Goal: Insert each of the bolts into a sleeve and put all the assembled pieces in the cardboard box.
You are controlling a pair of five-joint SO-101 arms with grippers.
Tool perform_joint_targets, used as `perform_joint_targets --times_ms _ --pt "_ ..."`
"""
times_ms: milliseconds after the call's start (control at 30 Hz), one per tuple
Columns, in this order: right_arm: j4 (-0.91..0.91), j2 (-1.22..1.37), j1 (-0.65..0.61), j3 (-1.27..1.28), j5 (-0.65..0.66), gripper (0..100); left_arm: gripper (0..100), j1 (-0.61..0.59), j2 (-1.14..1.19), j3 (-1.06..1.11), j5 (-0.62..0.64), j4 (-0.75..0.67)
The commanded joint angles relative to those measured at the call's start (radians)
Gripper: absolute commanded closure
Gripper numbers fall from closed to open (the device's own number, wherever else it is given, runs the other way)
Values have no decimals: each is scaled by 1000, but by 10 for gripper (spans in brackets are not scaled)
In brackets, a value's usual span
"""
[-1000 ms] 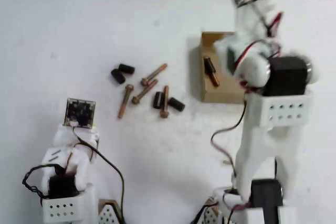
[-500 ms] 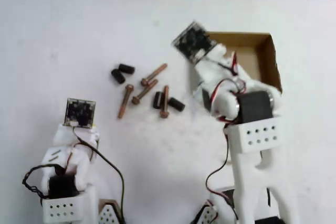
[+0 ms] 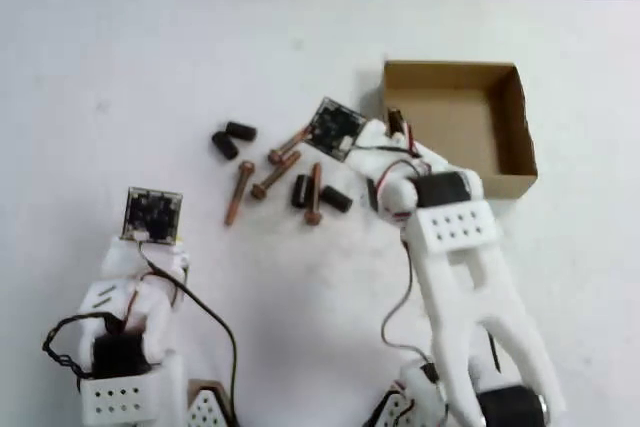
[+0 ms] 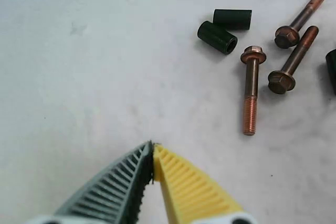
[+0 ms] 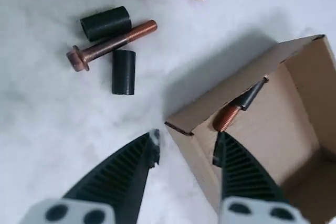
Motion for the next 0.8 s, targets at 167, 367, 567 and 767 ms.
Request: perform_joint_targets --times_ms 167,367,567,767 --pt "-38 295 -7 -155 74 778 978 -13 -15 -11 -6 -25" --pt "-33 397 -70 -218 69 793 978 -13 -15 -11 -6 -25" --pt "-33 397 -151 -221 61 793 978 -13 -15 -11 -6 -23" --pt "-33 397 -136 -219 12 793 978 -13 -15 -11 -6 -25"
